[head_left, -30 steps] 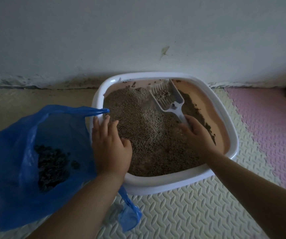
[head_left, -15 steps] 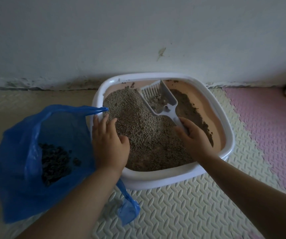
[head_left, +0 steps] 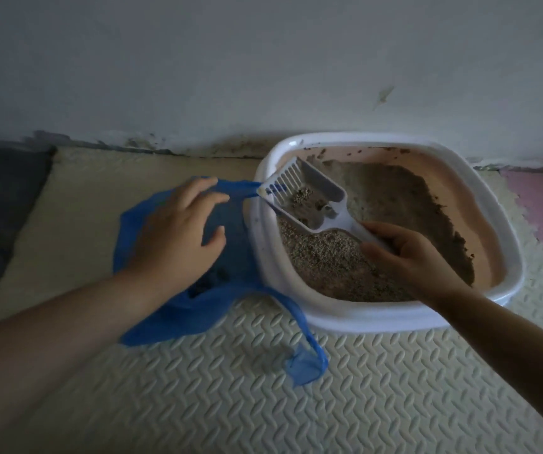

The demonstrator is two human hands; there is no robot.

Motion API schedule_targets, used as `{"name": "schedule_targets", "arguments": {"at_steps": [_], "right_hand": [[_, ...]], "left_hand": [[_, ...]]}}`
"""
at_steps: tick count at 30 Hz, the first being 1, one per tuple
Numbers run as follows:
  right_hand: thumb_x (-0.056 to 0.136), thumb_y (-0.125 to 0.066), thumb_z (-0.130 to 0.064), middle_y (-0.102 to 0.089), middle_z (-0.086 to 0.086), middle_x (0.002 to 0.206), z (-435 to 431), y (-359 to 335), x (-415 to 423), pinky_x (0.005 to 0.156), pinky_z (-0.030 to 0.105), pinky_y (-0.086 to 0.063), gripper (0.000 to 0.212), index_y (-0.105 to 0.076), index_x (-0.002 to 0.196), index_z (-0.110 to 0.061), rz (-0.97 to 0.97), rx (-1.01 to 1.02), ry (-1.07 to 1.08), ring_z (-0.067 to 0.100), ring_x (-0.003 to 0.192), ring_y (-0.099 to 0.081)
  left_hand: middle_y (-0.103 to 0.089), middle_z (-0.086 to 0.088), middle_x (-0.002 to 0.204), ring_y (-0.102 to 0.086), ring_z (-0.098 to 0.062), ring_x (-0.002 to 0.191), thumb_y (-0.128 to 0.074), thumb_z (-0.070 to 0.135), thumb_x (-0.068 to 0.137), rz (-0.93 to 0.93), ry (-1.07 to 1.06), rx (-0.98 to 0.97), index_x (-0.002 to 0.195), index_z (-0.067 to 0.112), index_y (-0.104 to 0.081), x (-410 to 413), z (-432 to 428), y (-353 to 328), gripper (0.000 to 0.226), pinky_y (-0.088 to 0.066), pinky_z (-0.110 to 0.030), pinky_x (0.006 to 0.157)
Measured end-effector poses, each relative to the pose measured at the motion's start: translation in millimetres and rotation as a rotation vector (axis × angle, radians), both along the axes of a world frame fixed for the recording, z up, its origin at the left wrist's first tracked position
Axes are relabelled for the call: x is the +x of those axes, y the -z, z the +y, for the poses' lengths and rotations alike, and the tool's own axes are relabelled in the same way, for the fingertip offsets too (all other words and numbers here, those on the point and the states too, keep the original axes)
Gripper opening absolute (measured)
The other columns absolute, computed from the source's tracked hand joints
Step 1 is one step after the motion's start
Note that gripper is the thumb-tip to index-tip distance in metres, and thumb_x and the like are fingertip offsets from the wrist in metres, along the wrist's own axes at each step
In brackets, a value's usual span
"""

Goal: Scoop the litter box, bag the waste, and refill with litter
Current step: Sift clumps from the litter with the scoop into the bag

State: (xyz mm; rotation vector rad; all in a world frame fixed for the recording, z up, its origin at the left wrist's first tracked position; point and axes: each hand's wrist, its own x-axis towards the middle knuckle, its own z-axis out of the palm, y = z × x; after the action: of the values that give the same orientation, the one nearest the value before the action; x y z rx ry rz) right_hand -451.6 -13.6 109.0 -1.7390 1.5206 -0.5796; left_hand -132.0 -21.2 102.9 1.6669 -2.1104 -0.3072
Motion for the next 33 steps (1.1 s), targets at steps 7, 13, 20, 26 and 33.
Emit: {"name": "schedule_targets", "arguments": {"at_steps": [7, 13, 20, 26, 33], "right_hand": [[0.090, -0.061, -0.019, -0.069, -0.002, 0.086, -4.4, -8.1, 45.7, 0.071, 0.038, -0.050, 0.036, -0.057, 0.103, -0.052, 0.044, 0.043, -0.228, 0.019, 0.075, -0.062], [0.090, -0.062, -0.018, -0.068, -0.002, 0.076, -12.5, 4.8, 60.9, 0.064, 0.035, -0.048, 0.033, -0.061, 0.102, -0.049, 0.136, 0.037, -0.314, 0.014, 0.064, -0.060], [0.091, -0.060, -0.022, -0.065, -0.002, 0.073, -20.6, 5.1, 76.2, 0.062, 0.031, -0.046, 0.023, -0.068, 0.110, -0.032, 0.219, 0.037, -0.319, 0.006, 0.057, -0.054], [0.091, -0.059, -0.025, -0.065, -0.004, 0.072, -24.1, 5.1, 83.2, 0.064, 0.035, -0.048, 0.020, -0.067, 0.105, -0.036, 0.264, 0.030, -0.323, 0.010, 0.061, -0.057], [0.091, -0.057, -0.027, -0.064, -0.010, 0.074, -30.2, -4.9, 102.5, 0.064, 0.029, -0.046, 0.024, -0.063, 0.112, -0.036, 0.403, -0.086, -0.367, 0.005, 0.063, -0.056]], "left_hand": [[-0.032, -0.004, 0.149, -0.035, -0.025, 0.134, -0.063, 0.042, 0.086, -0.317, -0.089, 0.168, 0.132, 0.021, -0.053, 54.0, 12.8, 1.8, 0.052, -0.034, -0.039, 0.104], [-0.042, 0.001, 0.136, -0.045, -0.019, 0.122, -0.057, 0.032, 0.091, -0.321, -0.092, 0.203, 0.140, 0.018, -0.042, 56.7, 13.4, 3.3, 0.053, -0.042, -0.034, 0.091], [-0.043, -0.008, 0.135, -0.050, -0.030, 0.114, -0.052, 0.000, 0.086, -0.353, 0.131, 0.062, 0.132, 0.018, -0.055, 57.0, 7.8, 4.7, 0.049, -0.040, -0.036, 0.071], [-0.042, -0.006, 0.137, -0.051, -0.027, 0.112, -0.056, 0.009, 0.091, -0.354, 0.115, 0.079, 0.113, 0.019, -0.065, 63.9, 1.3, 9.9, 0.026, -0.043, -0.037, 0.073], [-0.051, -0.004, 0.130, -0.057, -0.020, 0.101, -0.061, 0.013, 0.088, -0.242, 0.215, -0.004, 0.094, 0.020, -0.070, 81.8, 1.2, 3.8, 0.013, -0.040, -0.029, 0.069]]}}
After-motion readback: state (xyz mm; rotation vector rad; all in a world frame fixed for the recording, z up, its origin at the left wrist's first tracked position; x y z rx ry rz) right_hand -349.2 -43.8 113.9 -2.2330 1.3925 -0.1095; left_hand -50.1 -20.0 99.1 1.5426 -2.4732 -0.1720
